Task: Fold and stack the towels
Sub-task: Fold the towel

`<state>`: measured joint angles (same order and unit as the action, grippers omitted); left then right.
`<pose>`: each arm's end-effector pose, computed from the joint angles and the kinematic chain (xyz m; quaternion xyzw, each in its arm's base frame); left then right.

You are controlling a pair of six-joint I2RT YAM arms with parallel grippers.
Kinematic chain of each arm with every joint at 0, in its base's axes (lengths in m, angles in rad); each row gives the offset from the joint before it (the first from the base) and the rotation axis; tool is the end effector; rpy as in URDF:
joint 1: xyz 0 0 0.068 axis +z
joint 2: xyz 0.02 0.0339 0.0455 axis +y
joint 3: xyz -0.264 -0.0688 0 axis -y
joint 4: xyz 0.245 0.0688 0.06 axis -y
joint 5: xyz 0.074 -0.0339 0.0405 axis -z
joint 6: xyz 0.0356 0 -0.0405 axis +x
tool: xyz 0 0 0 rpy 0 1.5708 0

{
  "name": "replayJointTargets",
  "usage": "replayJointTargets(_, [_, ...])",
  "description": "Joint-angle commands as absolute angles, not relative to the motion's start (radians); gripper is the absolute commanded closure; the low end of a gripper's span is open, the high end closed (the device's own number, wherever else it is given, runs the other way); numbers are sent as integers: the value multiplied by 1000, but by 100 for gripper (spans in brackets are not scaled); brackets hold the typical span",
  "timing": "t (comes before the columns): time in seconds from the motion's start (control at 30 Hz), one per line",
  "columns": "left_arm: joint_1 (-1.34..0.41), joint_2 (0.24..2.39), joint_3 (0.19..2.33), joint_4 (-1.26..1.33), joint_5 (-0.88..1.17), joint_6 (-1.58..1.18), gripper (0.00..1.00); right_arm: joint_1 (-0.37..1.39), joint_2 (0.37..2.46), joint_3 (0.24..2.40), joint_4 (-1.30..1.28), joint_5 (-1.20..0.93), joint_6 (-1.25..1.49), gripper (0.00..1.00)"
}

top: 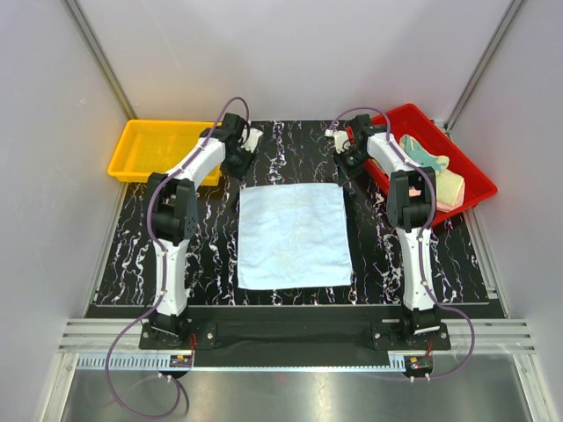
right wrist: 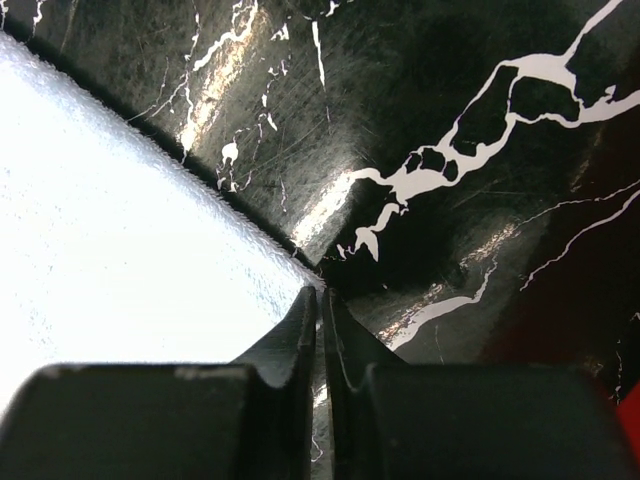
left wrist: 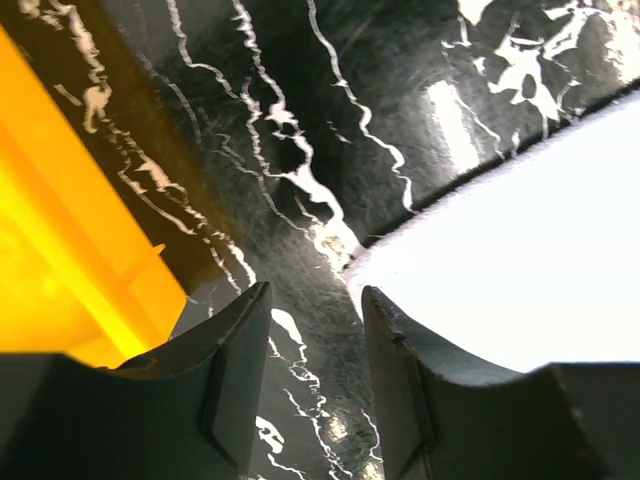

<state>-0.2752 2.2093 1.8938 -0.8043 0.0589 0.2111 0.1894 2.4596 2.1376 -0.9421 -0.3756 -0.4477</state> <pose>0.4581 -0.1315 0.2079 0.2410 0.9440 -0.0358 0.2225 0.4971 0.1086 0.1572 -0.3312 0.9131 0.1636 0.1726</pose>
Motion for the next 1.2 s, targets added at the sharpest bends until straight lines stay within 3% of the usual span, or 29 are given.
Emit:
replayJointTargets(0.0, [-270,2195,1910,-841,126,233,55,184,2485,2152,-965,-387,-459,93])
replayJointTargets(0.27, [-272,2266,1876,-818,124,218,55,184,2474,2151,-963,-374,-462,100])
replayJointTargets(0.6, [-272,2333,1914,-818,113,212,58,186,2465,2145,-946,-382,-454,100])
replayJointTargets(0.73, [-275,2338,1916,-815,144,215,63,186,2450,2134,-934,-402,-449,100])
replayJointTargets(0.87, [-278,2350,1951,-822,156,213,96,184,2447,2123,-919,-403,-449,100])
replayJointTargets(0.9, [-278,2352,1959,-824,158,210,100,186,2445,2123,-916,-399,-449,100])
replayJointTargets(1.17, [-276,2307,2013,-753,124,172,100,186,2404,2141,-795,-341,-442,100])
